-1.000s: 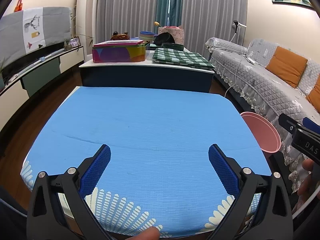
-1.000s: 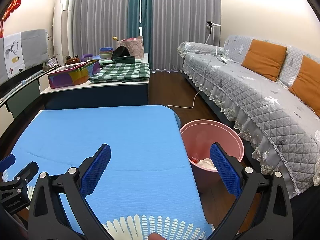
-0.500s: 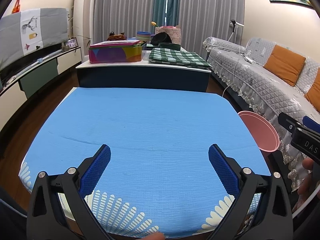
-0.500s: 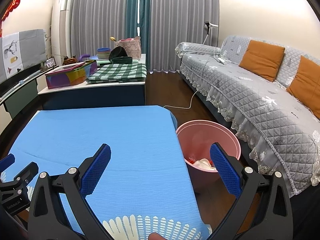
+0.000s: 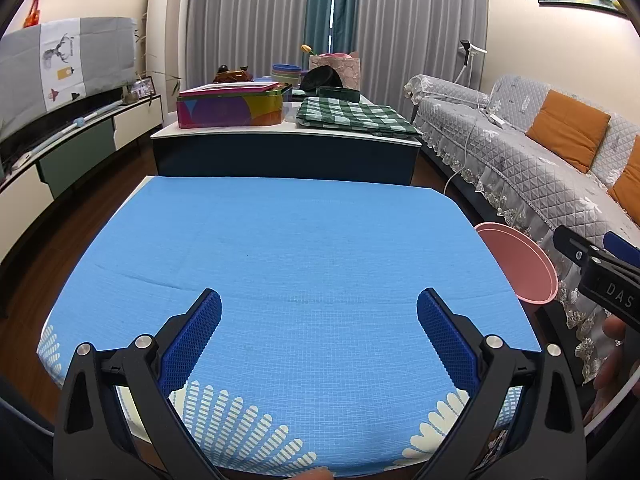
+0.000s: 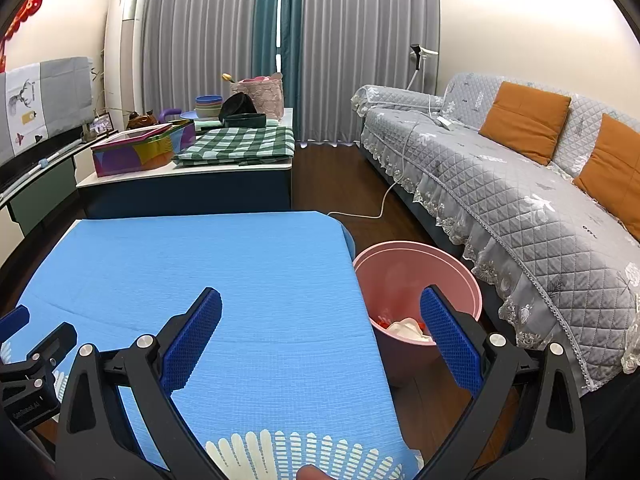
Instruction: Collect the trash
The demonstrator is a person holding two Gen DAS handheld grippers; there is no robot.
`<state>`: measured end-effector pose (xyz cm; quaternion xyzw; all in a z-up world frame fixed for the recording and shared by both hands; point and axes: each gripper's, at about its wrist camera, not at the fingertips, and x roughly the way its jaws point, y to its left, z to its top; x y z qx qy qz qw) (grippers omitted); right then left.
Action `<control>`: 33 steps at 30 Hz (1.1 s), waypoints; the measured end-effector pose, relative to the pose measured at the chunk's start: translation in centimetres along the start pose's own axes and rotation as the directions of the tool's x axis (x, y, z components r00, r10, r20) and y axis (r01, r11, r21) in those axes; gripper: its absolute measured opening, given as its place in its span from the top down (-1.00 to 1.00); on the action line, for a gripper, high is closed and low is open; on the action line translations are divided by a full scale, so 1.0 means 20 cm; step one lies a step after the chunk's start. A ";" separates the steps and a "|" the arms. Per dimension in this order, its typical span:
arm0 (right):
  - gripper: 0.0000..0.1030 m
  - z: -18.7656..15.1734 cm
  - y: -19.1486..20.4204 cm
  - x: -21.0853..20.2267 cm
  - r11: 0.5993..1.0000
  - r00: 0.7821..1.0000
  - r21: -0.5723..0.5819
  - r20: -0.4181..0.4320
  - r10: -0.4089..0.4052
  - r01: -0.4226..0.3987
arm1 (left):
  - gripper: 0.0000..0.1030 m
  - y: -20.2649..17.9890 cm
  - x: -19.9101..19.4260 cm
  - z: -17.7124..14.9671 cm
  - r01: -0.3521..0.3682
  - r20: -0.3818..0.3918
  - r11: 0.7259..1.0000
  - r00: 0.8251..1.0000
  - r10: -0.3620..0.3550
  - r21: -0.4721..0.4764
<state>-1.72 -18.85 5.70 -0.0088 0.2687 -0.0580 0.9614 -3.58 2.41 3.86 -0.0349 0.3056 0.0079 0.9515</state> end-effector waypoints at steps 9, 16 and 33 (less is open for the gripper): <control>-0.90 0.00 0.00 0.00 1.000 1.000 0.001 0.001 0.001 -0.001 | -0.85 0.00 0.00 0.00 -0.002 -0.003 1.000 1.000 0.002 0.003; -0.90 0.00 0.01 0.00 1.000 1.000 -0.001 0.001 0.001 -0.001 | -0.85 -0.01 0.01 0.00 -0.001 -0.012 1.000 1.000 0.001 0.008; -0.90 0.00 0.01 0.00 1.000 1.000 -0.002 0.001 0.000 0.000 | -0.85 -0.02 0.00 -0.01 0.025 -0.004 1.000 1.000 -0.025 0.012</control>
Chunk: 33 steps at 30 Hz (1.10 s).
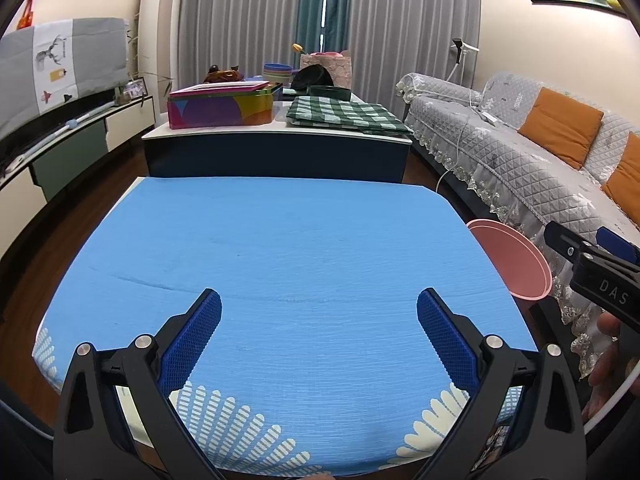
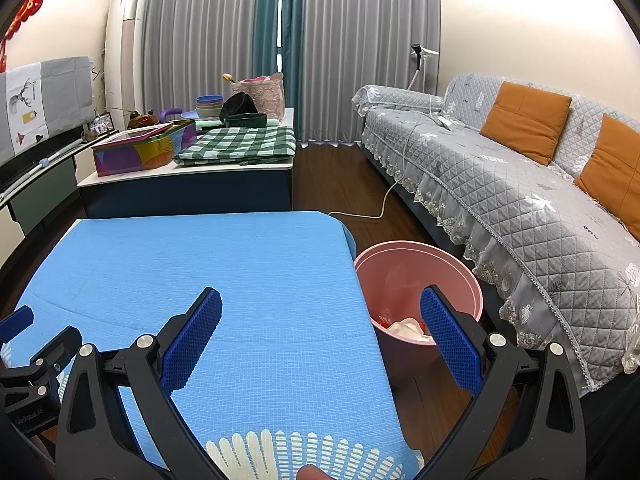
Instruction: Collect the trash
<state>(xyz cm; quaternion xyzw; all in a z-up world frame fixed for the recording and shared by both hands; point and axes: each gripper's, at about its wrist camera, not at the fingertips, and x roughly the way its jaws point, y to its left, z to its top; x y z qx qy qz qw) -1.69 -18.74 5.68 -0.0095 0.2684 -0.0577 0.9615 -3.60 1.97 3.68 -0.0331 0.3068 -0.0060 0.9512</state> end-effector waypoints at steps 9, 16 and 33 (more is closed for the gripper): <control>-0.90 0.00 0.00 0.00 1.000 1.000 0.000 0.000 0.000 0.000 | -0.85 0.00 0.01 0.00 -0.012 -0.008 1.000 1.000 0.012 0.004; -0.90 0.00 0.00 0.00 1.000 1.000 0.000 -0.001 0.000 0.000 | -0.85 0.00 0.01 0.00 -0.011 -0.008 1.000 1.000 0.011 0.004; -0.90 0.00 0.00 0.00 1.000 1.000 -0.001 0.000 -0.001 0.001 | -0.85 -0.01 0.01 0.00 -0.012 -0.008 1.000 1.000 0.012 0.004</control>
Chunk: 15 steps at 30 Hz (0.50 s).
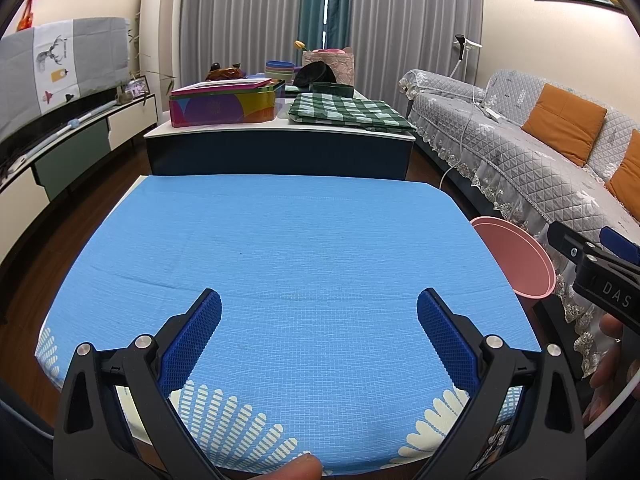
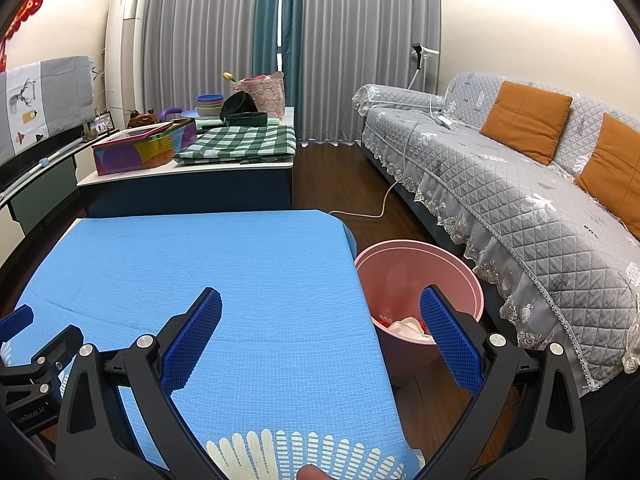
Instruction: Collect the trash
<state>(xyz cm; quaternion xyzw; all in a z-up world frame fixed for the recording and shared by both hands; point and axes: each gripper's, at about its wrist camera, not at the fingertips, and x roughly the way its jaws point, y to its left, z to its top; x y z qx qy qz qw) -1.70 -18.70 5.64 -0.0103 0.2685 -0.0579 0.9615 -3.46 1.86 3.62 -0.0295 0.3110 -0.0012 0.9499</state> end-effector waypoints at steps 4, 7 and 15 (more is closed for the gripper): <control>-0.90 0.00 0.00 0.00 1.000 1.000 0.000 -0.001 0.000 0.000 | -0.85 0.00 0.00 0.00 -0.002 -0.001 1.000 1.000 0.002 0.002; -0.90 0.00 0.00 0.00 1.000 1.000 0.001 -0.002 0.000 0.000 | -0.85 0.00 0.00 0.00 -0.003 -0.003 1.000 1.000 0.003 -0.003; -0.90 -0.01 0.01 0.05 1.000 1.000 0.007 -0.018 -0.009 0.009 | -0.85 -0.01 0.03 0.01 -0.019 -0.016 1.000 1.000 0.019 -0.019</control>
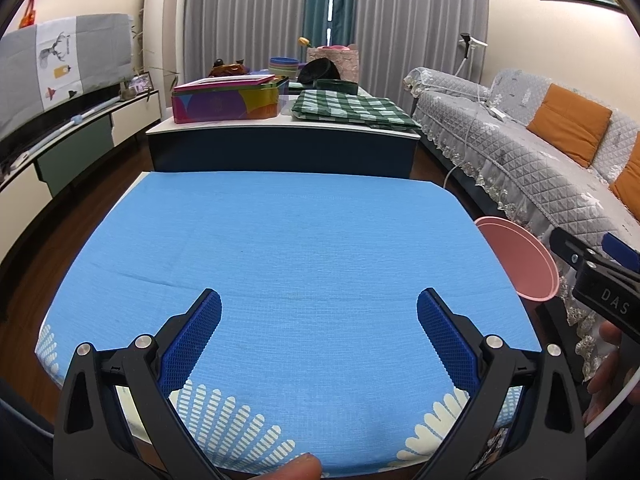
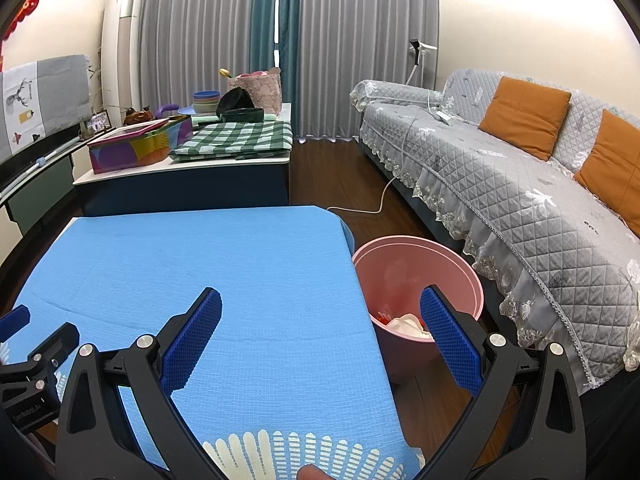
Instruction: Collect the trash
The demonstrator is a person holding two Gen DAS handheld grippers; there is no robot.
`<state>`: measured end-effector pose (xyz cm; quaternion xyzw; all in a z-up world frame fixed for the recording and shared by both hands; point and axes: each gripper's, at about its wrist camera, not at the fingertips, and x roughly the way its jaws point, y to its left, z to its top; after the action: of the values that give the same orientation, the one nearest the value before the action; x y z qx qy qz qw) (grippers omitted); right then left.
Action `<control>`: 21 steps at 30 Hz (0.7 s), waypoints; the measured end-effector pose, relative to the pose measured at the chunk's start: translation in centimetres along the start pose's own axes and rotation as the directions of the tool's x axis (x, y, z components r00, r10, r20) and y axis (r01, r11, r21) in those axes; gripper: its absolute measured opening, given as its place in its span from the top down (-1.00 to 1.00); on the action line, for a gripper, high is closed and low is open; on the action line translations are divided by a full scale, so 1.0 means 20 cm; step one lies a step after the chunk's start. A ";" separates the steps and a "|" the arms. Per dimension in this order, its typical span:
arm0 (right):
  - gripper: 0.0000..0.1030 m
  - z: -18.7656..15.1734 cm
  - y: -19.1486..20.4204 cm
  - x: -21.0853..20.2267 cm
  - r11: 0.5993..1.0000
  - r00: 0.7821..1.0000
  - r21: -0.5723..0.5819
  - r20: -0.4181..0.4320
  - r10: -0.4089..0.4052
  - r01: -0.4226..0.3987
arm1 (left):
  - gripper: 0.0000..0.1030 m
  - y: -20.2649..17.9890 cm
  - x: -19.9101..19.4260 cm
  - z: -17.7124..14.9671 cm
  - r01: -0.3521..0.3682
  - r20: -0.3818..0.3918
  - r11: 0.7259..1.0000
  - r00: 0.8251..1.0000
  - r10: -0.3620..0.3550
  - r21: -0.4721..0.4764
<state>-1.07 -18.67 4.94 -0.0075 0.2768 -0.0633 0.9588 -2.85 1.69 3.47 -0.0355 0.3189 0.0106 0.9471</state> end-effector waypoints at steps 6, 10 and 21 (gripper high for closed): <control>-0.90 0.04 -0.01 0.14 1.000 1.000 0.024 -0.019 0.004 -0.003 | -0.85 0.04 0.10 0.03 -0.021 -0.039 0.999 0.999 0.019 -0.046; -0.90 0.05 0.02 0.31 1.000 0.999 0.027 -0.041 0.005 -0.004 | -0.85 0.09 0.20 0.06 -0.050 -0.069 0.995 0.997 0.044 -0.086; -0.90 -0.06 0.30 0.78 0.978 0.945 -0.094 -0.291 0.152 -0.186 | -0.85 0.35 0.54 0.12 -0.181 -0.195 0.967 0.970 0.145 -0.177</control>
<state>12.16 -14.60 -4.69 -0.0325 0.4136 0.0357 0.9092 7.00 8.83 -1.53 -0.1019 0.4027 0.1164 0.9022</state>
